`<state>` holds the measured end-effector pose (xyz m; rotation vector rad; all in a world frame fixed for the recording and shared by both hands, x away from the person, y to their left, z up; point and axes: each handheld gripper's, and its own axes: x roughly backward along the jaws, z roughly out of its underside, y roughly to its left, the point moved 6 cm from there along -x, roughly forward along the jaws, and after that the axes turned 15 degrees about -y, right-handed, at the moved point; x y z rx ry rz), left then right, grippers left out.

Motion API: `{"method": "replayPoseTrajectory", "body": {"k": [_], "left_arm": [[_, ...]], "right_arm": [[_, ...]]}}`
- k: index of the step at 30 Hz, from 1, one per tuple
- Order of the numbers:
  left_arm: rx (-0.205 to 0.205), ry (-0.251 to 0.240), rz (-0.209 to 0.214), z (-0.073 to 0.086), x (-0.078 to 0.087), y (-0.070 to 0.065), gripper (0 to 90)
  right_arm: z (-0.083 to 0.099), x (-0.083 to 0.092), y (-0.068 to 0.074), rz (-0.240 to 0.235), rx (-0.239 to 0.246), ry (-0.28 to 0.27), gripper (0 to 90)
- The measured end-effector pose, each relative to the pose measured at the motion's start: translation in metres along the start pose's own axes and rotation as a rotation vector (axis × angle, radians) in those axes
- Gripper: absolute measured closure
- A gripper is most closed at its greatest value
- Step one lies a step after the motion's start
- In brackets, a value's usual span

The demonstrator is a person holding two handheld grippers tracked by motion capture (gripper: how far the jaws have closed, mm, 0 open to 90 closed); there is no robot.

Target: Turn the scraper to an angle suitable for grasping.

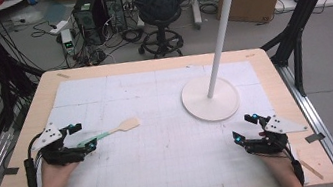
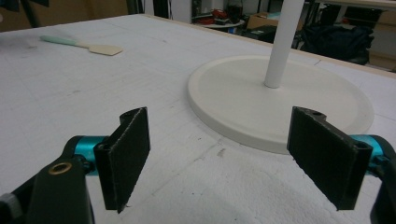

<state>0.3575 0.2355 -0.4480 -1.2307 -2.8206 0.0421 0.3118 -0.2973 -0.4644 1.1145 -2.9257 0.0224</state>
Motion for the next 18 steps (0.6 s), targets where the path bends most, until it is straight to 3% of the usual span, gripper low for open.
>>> {"method": "replayPoseTrajectory", "body": {"k": [5, 9, 13, 18], "left_arm": [[-0.008, 0.045, 0.013, 0.002, -0.012, -0.002, 15.2], [-0.015, 0.064, 0.040, 0.003, -0.022, -0.003, 20.6], [-0.019, 0.133, 0.049, 0.007, -0.033, -0.002, 22.3], [-0.022, 0.180, 0.069, 0.010, -0.044, 0.000, 23.9]], "right_arm": [[0.000, 0.000, 0.000, -0.001, -0.002, 0.000, 20.6], [0.000, 0.000, 0.000, -0.002, -0.002, 0.001, 20.6], [0.000, 0.000, 0.000, -0.002, -0.002, 0.000, 20.6], [0.000, 0.000, 0.000, -0.003, -0.004, 0.000, 20.7]]}}
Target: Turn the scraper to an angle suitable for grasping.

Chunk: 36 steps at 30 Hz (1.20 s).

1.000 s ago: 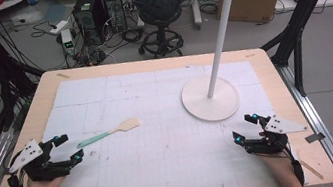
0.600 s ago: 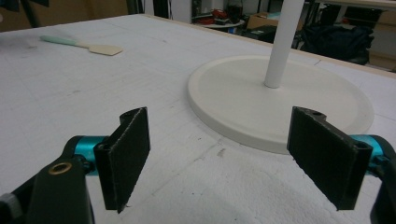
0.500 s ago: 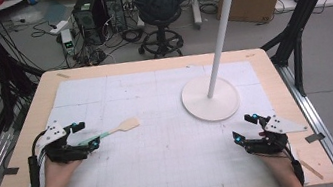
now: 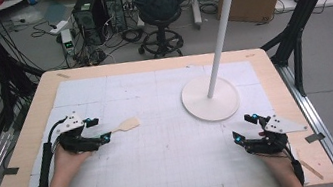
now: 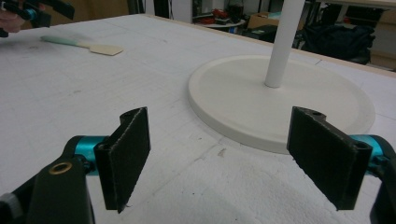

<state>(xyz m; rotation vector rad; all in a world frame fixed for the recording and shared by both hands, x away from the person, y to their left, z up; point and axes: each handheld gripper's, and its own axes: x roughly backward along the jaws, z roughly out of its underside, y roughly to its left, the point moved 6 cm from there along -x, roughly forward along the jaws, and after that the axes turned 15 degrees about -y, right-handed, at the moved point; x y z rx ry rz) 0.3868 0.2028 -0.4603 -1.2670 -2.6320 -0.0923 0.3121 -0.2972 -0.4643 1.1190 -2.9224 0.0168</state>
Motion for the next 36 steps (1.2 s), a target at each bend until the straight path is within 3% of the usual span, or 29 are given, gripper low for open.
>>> {"method": "replayPoseTrajectory", "body": {"k": [1, 4, 6, 7, 11, 15, 19, 27, 29, 33, 36], "left_arm": [[-0.023, 0.048, -0.006, 0.002, -0.008, 0.002, 24.1], [-0.057, 0.067, 0.004, 0.002, -0.013, 0.003, 26.5], [-0.058, 0.089, 0.006, 0.004, -0.018, 0.005, 31.4], [-0.054, 0.128, 0.010, 0.006, -0.022, 0.007, 32.7], [-0.062, 0.150, 0.028, 0.009, -0.028, 0.007, 42.9], [-0.093, 0.219, 0.025, 0.014, -0.032, 0.007, 55.6], [-0.059, 0.219, 0.034, 0.016, -0.032, 0.008, 67.2], [-0.034, 0.205, 0.061, 0.017, -0.032, 0.008, 78.0], [-0.039, 0.206, 0.066, 0.017, -0.032, 0.008, 78.8], [-0.091, 0.209, 0.072, 0.015, -0.033, 0.005, 80.8], [-0.099, 0.203, 0.081, 0.012, -0.034, 0.002, 80.8]], "right_arm": [[0.000, 0.000, 0.000, 0.000, 0.002, 0.000, 20.7], [0.000, 0.000, 0.000, -0.001, 0.001, 0.001, 20.7], [0.000, 0.000, 0.000, -0.002, 0.001, 0.000, 20.7], [0.000, 0.000, 0.000, -0.003, 0.000, 0.000, 20.7], [0.000, 0.000, 0.000, -0.003, 0.000, 0.000, 20.7], [0.000, 0.000, 0.000, -0.002, 0.003, 0.002, 20.7], [0.000, 0.000, 0.000, -0.002, 0.002, 0.001, 20.7], [0.000, 0.000, 0.000, -0.004, 0.007, 0.001, 20.7], [0.000, 0.000, 0.000, -0.005, 0.006, 0.002, 20.7], [0.000, 0.000, 0.000, -0.002, 0.004, 0.001, 20.7], [0.000, 0.000, 0.000, -0.001, -0.003, -0.002, 20.7]]}}
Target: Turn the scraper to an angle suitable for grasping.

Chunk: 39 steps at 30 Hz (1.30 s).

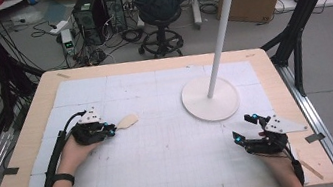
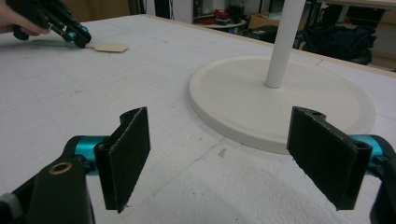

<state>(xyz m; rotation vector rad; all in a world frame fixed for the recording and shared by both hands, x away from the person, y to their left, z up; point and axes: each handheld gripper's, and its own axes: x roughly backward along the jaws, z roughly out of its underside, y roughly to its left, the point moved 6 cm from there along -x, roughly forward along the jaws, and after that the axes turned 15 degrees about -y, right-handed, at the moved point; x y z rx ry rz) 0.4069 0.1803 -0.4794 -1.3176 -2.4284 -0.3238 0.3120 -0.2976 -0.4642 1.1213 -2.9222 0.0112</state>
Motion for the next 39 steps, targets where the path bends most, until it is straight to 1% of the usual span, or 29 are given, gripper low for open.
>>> {"method": "replayPoseTrajectory", "body": {"k": [1, 2, 3, 4, 5, 6, 7, 8, 9, 10, 14, 15, 18, 19, 20, 21, 22, 23, 24, 26, 27, 28, 29, 30, 31, 32, 33, 34, 39], "left_arm": [[-0.005, -0.009, 0.007, -0.003, 0.000, -0.002, 80.9], [-0.017, -0.028, 0.032, -0.011, -0.001, -0.008, 80.9], [-0.017, -0.028, 0.032, -0.011, -0.001, -0.008, 80.9], [-0.023, -0.022, 0.047, -0.016, -0.002, -0.012, 80.9], [-0.059, -0.020, 0.081, -0.026, -0.007, -0.021, 80.9], [-0.059, -0.020, 0.081, -0.026, -0.007, -0.021, 80.9], [-0.074, -0.025, 0.095, -0.031, -0.009, -0.025, 80.9], [-0.080, -0.037, 0.127, -0.038, -0.014, -0.033, 80.9], [-0.111, -0.029, 0.167, -0.048, -0.022, -0.045, 80.9], [-0.111, -0.029, 0.167, -0.048, -0.022, -0.045, 80.9], [-0.152, -0.022, 0.248, -0.066, -0.043, -0.070, 80.9], [-0.155, -0.024, 0.267, -0.070, -0.049, -0.076, 80.9], [-0.152, -0.030, 0.321, -0.079, -0.066, -0.090, 80.9], [-0.169, -0.027, 0.350, -0.085, -0.079, -0.100, 80.8], [-0.179, -0.032, 0.366, -0.087, -0.085, -0.106, 80.9], [-0.179, -0.032, 0.366, -0.087, -0.085, -0.106, 80.9], [-0.188, -0.026, 0.403, -0.092, -0.098, -0.118, 80.9], [-0.188, -0.026, 0.403, -0.092, -0.098, -0.118, 80.8], [-0.198, -0.017, 0.421, -0.094, -0.104, -0.124, 80.8], [-0.216, -0.007, 0.463, -0.098, -0.117, -0.140, 80.8], [-0.228, -0.003, 0.476, -0.100, -0.122, -0.146, 80.8], [-0.245, 0.002, 0.499, -0.102, -0.130, -0.155, 80.9], [-0.260, 0.011, 0.530, -0.105, -0.141, -0.169, 80.8], [-0.260, 0.011, 0.530, -0.105, -0.141, -0.169, 80.8], [-0.266, 0.019, 0.540, -0.106, -0.146, -0.174, 80.8], [-0.275, 0.022, 0.550, -0.108, -0.153, -0.180, 80.8], [-0.288, 0.034, 0.570, -0.110, -0.163, -0.188, 80.8], [-0.288, 0.034, 0.570, -0.110, -0.163, -0.188, 80.8], [-0.314, 0.067, 0.605, -0.107, -0.182, -0.203, 80.8]], "right_arm": [[0.000, 0.000, -0.001, 0.002, -0.006, -0.003, 20.7], [0.000, 0.000, -0.001, 0.004, -0.012, -0.004, 20.6], [-0.001, 0.001, -0.002, 0.005, -0.015, -0.008, 20.7], [-0.001, 0.001, -0.002, 0.007, -0.025, -0.013, 20.7], [-0.001, 0.002, -0.002, 0.009, -0.026, -0.017, 20.7], [-0.001, 0.002, -0.003, 0.012, -0.031, -0.020, 20.7], [-0.001, 0.002, -0.003, 0.013, -0.029, -0.024, 20.7], [-0.001, 0.002, -0.003, 0.015, -0.034, -0.024, 20.7], [-0.001, 0.002, -0.003, 0.015, -0.033, -0.025, 20.7], [-0.001, 0.002, -0.003, 0.015, -0.033, -0.025, 20.7], [-0.002, 0.003, -0.004, 0.019, -0.033, -0.032, 20.7], [-0.002, 0.003, -0.004, 0.019, -0.033, -0.032, 20.7], [-0.002, 0.004, -0.004, 0.027, -0.044, -0.044, 20.7], [-0.002, 0.004, -0.004, 0.027, -0.044, -0.044, 20.7], [-0.002, 0.004, -0.004, 0.027, -0.042, -0.044, 20.6], [-0.002, 0.004, -0.004, 0.027, -0.042, -0.044, 20.6], [-0.002, 0.004, -0.004, 0.025, -0.038, -0.043, 20.7], [-0.002, 0.004, -0.004, 0.026, -0.040, -0.044, 20.7], [-0.002, 0.004, -0.004, 0.028, -0.041, -0.044, 20.7], [-0.002, 0.004, -0.004, 0.027, -0.044, -0.044, 20.7], [-0.002, 0.004, -0.004, 0.027, -0.041, -0.044, 20.7], [-0.002, 0.004, -0.004, 0.025, -0.038, -0.046, 20.7], [-0.002, 0.004, -0.004, 0.024, -0.040, -0.045, 20.7], [-0.002, 0.004, -0.004, 0.025, -0.041, -0.045, 20.7], [-0.002, 0.004, -0.004, 0.024, -0.041, -0.045, 20.7], [-0.002, 0.004, -0.004, 0.024, -0.037, -0.049, 20.7], [-0.002, 0.005, -0.004, 0.026, -0.041, -0.048, 20.7], [-0.002, 0.005, -0.004, 0.025, -0.044, -0.049, 20.7], [-0.002, 0.004, -0.004, 0.020, -0.039, -0.048, 20.7]]}}
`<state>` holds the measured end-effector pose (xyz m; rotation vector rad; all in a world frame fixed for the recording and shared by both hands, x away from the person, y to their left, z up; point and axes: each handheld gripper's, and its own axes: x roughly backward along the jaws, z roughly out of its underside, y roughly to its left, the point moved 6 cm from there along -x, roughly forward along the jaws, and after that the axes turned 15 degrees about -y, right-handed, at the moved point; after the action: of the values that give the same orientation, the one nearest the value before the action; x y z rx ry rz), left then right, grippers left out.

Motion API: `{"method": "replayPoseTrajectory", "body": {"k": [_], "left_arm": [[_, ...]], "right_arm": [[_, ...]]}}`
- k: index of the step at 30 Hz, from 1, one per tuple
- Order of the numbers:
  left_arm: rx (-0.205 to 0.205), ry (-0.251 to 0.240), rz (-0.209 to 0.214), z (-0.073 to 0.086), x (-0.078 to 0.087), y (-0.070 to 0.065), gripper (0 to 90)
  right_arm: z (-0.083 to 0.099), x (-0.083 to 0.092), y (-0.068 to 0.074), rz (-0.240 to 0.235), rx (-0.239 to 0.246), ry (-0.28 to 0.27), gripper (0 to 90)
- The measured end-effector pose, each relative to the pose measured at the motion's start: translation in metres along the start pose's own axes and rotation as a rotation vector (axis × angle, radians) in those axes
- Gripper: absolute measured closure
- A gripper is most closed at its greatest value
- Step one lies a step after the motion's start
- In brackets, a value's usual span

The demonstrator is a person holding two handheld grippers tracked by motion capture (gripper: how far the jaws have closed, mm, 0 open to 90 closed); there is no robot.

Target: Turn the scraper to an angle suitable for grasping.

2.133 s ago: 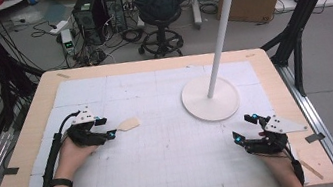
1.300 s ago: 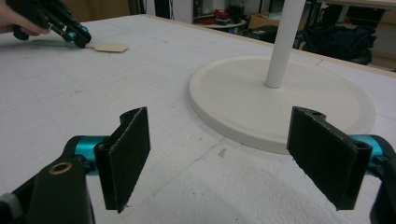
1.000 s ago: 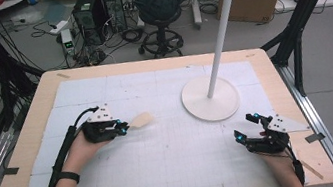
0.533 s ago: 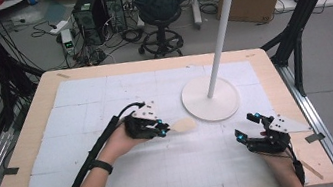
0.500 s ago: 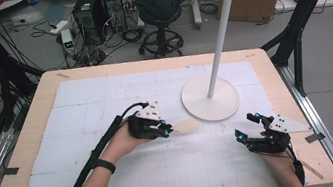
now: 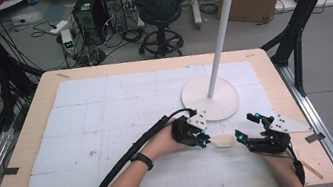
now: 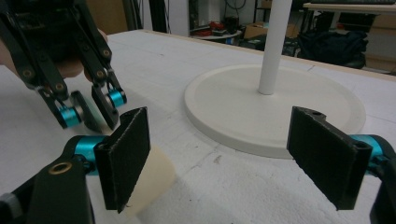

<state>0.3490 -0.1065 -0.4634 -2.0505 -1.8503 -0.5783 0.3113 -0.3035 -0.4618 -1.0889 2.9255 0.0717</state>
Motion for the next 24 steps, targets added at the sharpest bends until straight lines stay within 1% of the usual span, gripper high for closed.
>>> {"method": "replayPoseTrajectory", "body": {"k": [5, 8, 11, 12, 13, 14, 15, 16, 17, 19, 20, 21, 23, 24], "left_arm": [[-0.005, 0.011, 0.037, 0.001, -0.017, -0.001, 80.7], [-0.002, 0.022, 0.047, 0.004, -0.020, -0.001, 80.5], [0.020, 0.014, 0.049, 0.005, -0.020, 0.000, 79.5], [0.028, 0.001, 0.043, 0.004, -0.019, 0.001, 75.6], [0.028, 0.001, 0.043, 0.004, -0.019, 0.001, 67.0], [0.050, -0.012, 0.032, 0.002, -0.018, 0.002, 60.2], [0.062, -0.023, 0.022, 0.001, -0.017, 0.003, 60.2], [0.069, -0.031, 0.012, -0.001, -0.014, 0.004, 50.0], [0.087, -0.041, -0.003, -0.003, -0.011, 0.005, 43.8], [0.129, -0.060, -0.015, -0.006, -0.002, 0.008, 36.3], [0.141, -0.092, -0.059, -0.007, 0.013, 0.009, 33.1], [0.141, -0.092, -0.059, -0.007, 0.013, 0.009, 30.2], [0.140, -0.129, -0.118, -0.005, 0.036, 0.011, 26.9], [0.143, -0.152, -0.151, -0.003, 0.047, 0.011, 26.9]], "right_arm": [[0.000, 0.000, 0.000, -0.002, 0.004, 0.000, 20.7], [0.000, 0.000, 0.000, -0.003, 0.004, 0.000, 20.7], [0.000, 0.000, 0.000, -0.004, 0.006, 0.001, 20.7], [0.000, 0.000, 0.001, -0.004, 0.003, 0.003, 20.7], [0.000, 0.000, 0.000, -0.005, 0.005, 0.002, 20.7], [0.000, 0.000, 0.000, -0.004, 0.003, 0.001, 20.7], [0.000, 0.000, 0.000, -0.004, 0.003, 0.001, 20.7], [0.000, 0.000, 0.001, -0.004, 0.001, 0.004, 20.7], [0.000, 0.000, 0.001, -0.005, 0.002, 0.004, 20.7], [0.000, 0.000, 0.001, -0.005, 0.006, 0.002, 20.7], [0.000, 0.000, 0.001, -0.005, 0.007, 0.002, 20.7], [0.000, 0.000, 0.001, -0.005, 0.007, 0.002, 20.7], [0.000, 0.000, 0.001, -0.006, 0.008, 0.003, 20.7], [0.000, 0.000, 0.001, -0.006, 0.008, 0.003, 20.7]]}}
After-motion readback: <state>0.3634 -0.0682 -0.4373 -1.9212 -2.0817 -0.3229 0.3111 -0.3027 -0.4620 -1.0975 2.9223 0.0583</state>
